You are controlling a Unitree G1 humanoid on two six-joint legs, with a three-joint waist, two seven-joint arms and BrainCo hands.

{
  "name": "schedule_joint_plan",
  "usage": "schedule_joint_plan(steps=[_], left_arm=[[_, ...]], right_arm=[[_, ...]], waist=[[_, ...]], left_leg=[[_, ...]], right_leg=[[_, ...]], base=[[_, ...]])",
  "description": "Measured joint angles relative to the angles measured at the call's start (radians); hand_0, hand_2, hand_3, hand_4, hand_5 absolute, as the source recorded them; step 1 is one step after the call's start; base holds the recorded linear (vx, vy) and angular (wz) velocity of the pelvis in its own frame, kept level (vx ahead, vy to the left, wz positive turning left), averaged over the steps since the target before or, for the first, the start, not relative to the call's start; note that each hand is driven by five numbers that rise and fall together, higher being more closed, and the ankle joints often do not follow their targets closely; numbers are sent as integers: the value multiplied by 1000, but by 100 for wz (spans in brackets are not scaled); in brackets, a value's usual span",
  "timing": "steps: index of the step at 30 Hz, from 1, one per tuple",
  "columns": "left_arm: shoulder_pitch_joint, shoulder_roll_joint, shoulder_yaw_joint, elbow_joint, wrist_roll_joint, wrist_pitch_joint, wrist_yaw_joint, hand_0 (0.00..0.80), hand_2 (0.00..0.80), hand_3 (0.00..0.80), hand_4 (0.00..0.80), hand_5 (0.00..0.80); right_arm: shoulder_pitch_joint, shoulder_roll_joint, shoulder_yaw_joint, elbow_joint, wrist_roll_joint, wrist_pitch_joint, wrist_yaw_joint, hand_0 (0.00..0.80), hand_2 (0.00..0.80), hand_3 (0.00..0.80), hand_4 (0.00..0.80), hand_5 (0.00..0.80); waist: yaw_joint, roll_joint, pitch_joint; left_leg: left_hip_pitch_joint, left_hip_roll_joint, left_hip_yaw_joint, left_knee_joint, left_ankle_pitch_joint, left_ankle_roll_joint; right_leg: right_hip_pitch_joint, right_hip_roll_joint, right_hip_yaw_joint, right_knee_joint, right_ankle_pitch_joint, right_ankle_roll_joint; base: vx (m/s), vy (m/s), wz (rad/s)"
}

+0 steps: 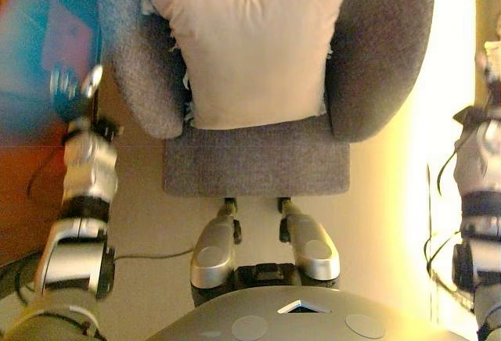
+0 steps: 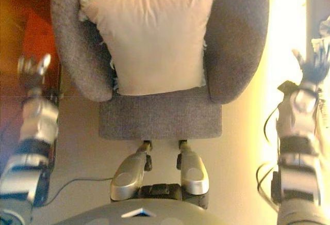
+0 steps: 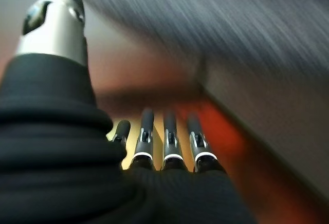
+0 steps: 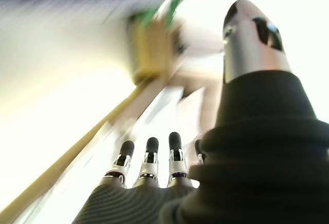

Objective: Pick up the cushion and take it to the sofa

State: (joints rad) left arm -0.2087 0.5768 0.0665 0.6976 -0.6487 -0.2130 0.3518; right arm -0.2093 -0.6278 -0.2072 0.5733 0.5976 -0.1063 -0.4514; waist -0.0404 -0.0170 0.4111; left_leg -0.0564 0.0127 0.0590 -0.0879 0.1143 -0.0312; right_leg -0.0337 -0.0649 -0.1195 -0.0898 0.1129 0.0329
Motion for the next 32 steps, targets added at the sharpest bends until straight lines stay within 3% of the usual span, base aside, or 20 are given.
schedule_joint_plan(steps=[4, 10, 17, 20, 23, 25, 32], left_arm=[[170, -77, 34, 103, 98, 54, 9, 0, 0, 0, 0, 0], [354, -165, 42, 315, 218, 108, -20, 0, 0, 0, 0, 0], [375, -324, -27, 589, 230, 206, -157, 0, 0, 0, 0, 0], [364, -386, -77, 619, 222, 258, -185, 0, 0, 0, 0, 0], [357, -368, -169, 610, 247, 267, -213, 0, 0, 0, 0, 0], [354, -360, -218, 580, 253, 268, -214, 0, 0, 0, 0, 0], [339, -359, -222, 583, 244, 309, -224, 0, 0, 0, 0, 0]], right_arm=[[169, 85, -58, 183, -77, 55, -44, 0, 0, 0, 0, 0], [341, 223, -89, 544, -79, 35, 21, 0, 0, 0, 0, 0], [392, 409, 124, 676, -124, 101, 201, 0, 0, 0, 0, 0], [366, 481, 265, 655, -208, 133, 296, 0, 0, 0, 0, 0], [350, 449, 377, 616, -304, 132, 372, 0, 0, 0, 0, 0], [341, 441, 404, 614, -342, 135, 397, 0, 0, 0, 0, 0], [323, 437, 415, 644, -351, 140, 435, 0, 0, 0, 0, 0]], waist=[[3, -7, -108], [6, -21, -247], [3, -16, -323], [5, -17, -362], [26, -14, -386], [32, -14, -393], [30, -11, -416]], left_leg=[[43, 0, -6, -5, -12, -1], [88, 2, -8, -7, -34, 4], [117, 11, -6, -7, -34, 2], [125, 13, -6, -7, -34, 2], [132, 14, -5, -7, -33, 1], [132, 14, -5, -7, -33, 1], [133, 16, -8, -7, -34, -1]], right_leg=[[48, -1, -3, -1, -19, 4], [102, 1, -7, -4, -52, 3], [129, 9, -4, -4, -55, -1], [135, 10, -5, -4, -56, -4], [143, 11, -5, -4, -56, -5], [144, 11, -7, -4, -56, -5], [147, 12, -15, -5, -62, -9]], base=[[84, -44, 8], [45, -46, 3], [16, -8, -2], [6, 4, 7], [-8, 2, 3], [0, 0, 0], [3, -1, 1]])
